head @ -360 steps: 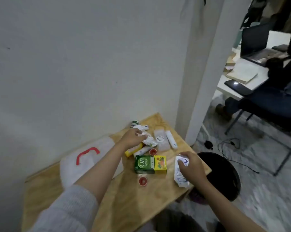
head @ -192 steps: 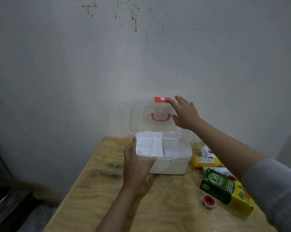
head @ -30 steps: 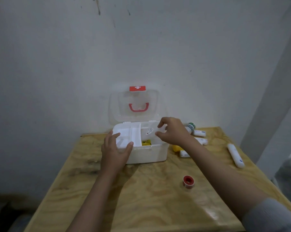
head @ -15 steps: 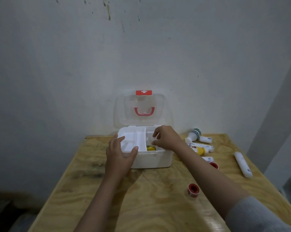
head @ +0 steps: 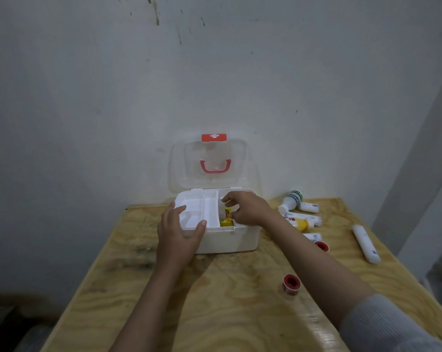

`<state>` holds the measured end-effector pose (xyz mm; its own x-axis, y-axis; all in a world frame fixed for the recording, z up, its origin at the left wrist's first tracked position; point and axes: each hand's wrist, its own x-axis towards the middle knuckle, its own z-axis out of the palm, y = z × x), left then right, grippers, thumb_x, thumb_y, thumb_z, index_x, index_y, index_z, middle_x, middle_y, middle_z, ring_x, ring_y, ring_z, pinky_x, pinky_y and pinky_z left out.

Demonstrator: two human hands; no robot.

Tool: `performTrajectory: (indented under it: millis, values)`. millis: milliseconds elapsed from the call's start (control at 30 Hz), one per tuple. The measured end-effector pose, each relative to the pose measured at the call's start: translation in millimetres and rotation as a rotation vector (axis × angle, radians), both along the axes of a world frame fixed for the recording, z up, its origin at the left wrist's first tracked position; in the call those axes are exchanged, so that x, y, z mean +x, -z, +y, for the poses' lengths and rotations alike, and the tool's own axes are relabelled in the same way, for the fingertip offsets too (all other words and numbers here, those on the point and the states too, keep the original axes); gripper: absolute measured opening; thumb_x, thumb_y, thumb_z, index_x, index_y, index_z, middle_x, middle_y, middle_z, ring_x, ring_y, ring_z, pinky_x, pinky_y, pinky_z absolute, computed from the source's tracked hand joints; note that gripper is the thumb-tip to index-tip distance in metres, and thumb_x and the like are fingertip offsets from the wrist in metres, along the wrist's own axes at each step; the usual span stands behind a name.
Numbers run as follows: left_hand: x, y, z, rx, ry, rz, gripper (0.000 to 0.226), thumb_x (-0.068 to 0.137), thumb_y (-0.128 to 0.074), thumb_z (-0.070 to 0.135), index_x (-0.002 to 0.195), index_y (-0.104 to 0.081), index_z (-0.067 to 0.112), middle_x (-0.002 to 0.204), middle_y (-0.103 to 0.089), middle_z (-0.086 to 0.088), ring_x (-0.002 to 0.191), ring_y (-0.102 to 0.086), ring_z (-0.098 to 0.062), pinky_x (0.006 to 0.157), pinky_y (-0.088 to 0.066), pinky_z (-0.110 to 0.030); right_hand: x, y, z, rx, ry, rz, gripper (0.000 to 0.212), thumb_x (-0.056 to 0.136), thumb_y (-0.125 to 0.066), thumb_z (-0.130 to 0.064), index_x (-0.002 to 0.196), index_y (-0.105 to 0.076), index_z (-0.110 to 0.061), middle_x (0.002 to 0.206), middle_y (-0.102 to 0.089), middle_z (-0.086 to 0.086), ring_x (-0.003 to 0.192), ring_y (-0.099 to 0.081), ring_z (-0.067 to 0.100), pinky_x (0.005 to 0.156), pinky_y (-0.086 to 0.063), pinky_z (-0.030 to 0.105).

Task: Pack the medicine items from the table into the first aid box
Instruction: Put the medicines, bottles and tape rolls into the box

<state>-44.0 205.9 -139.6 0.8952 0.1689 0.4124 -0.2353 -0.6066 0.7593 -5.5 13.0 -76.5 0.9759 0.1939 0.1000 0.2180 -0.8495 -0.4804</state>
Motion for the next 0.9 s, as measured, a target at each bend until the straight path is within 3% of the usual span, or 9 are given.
performTrajectory:
  millis: [67,133,200,267,400,533,667,900]
  values:
    - [0,-1,2,-0.003,-0.007,-0.001,0.064,0.076,-0.066,0.053,0.131,-0.041,0.031,0.15,-0.033,0.002,0.132,-0.035,-0.021,0.096,-0.044,-0.044,2,0,-1,0.093,0.025,-0.049,0.043,0.075,-0.069,-0.01,0.117,-0.06,-0.017,0.114,-0.065,0.001,0.099,-0.062,0.016,0.085,-0.055,0.031]
    - [1,-2,3,-0.007,-0.006,-0.001,0.06,0.078,-0.066,0.051,0.129,-0.043,0.031,0.15,-0.034,0.002,0.132,-0.035,-0.022,0.096,-0.044,-0.043,-1,-2,-5,0.33,0.086,-0.136,0.032,0.074,-0.069,-0.006,0.105,-0.066,-0.014,0.105,-0.069,0.005,0.087,-0.064,0.013,0.076,-0.053,0.019]
    - [0,-3,5,0.001,0.002,0.005,0.057,0.078,-0.066,0.05,0.128,-0.045,0.031,0.15,-0.033,0.002,0.133,-0.033,-0.022,0.096,-0.043,-0.043,-9,-4,-14,0.575,0.153,-0.244,0.019,0.075,-0.069,-0.005,0.093,-0.07,-0.012,0.094,-0.071,0.005,0.079,-0.067,0.014,0.076,-0.054,0.021]
    - [0,-4,6,0.026,0.008,0.005,0.053,0.079,-0.065,0.05,0.126,-0.05,0.032,0.15,-0.033,0.002,0.134,-0.032,-0.024,0.097,-0.042,-0.044,-20,-4,-29,0.66,0.217,-0.357,0.011,0.076,-0.07,-0.007,0.086,-0.07,-0.012,0.086,-0.071,0.002,0.076,-0.067,0.012,0.077,-0.055,0.022]
    - [-1,-14,10,0.057,-0.013,0.023,0.048,0.08,-0.066,0.048,0.122,-0.06,0.026,0.149,-0.035,0.0,0.133,-0.033,-0.025,0.098,-0.042,-0.047,-45,4,-67,0.563,0.307,-0.402,0.011,0.077,-0.069,-0.008,0.087,-0.069,-0.014,0.086,-0.07,-0.001,0.076,-0.064,0.004,0.068,-0.048,0.007]
    - [0,-17,10,0.112,-0.048,0.058,0.044,0.079,-0.066,0.049,0.113,-0.067,0.021,0.149,-0.036,0.0,0.133,-0.033,-0.025,0.097,-0.043,-0.05,-61,19,-106,0.312,0.334,-0.302,0.018,0.078,-0.07,-0.012,0.096,-0.07,-0.011,0.097,-0.071,0.003,0.087,-0.061,0.013,0.067,-0.04,0.011]
    - [-2,-16,2,0.133,-0.052,0.098,0.043,0.08,-0.065,0.049,0.109,-0.069,0.018,0.149,-0.035,0.001,0.133,-0.032,-0.025,0.097,-0.044,-0.05,-67,30,-134,0.057,0.394,-0.122,0.025,0.083,-0.059,-0.012,0.106,-0.069,-0.015,0.111,-0.068,0.005,0.098,-0.059,0.02,0.073,-0.039,0.026]
    - [-4,-14,-7,0.159,-0.002,0.131,0.043,0.081,-0.062,0.051,0.109,-0.069,0.02,0.15,-0.033,0.003,0.134,-0.028,-0.024,0.097,-0.042,-0.048,-60,38,-162,-0.017,0.414,0.004,0.032,0.081,-0.056,-0.003,0.106,-0.069,-0.019,0.113,-0.068,0.003,0.089,-0.054,0.013,0.075,-0.041,0.024]
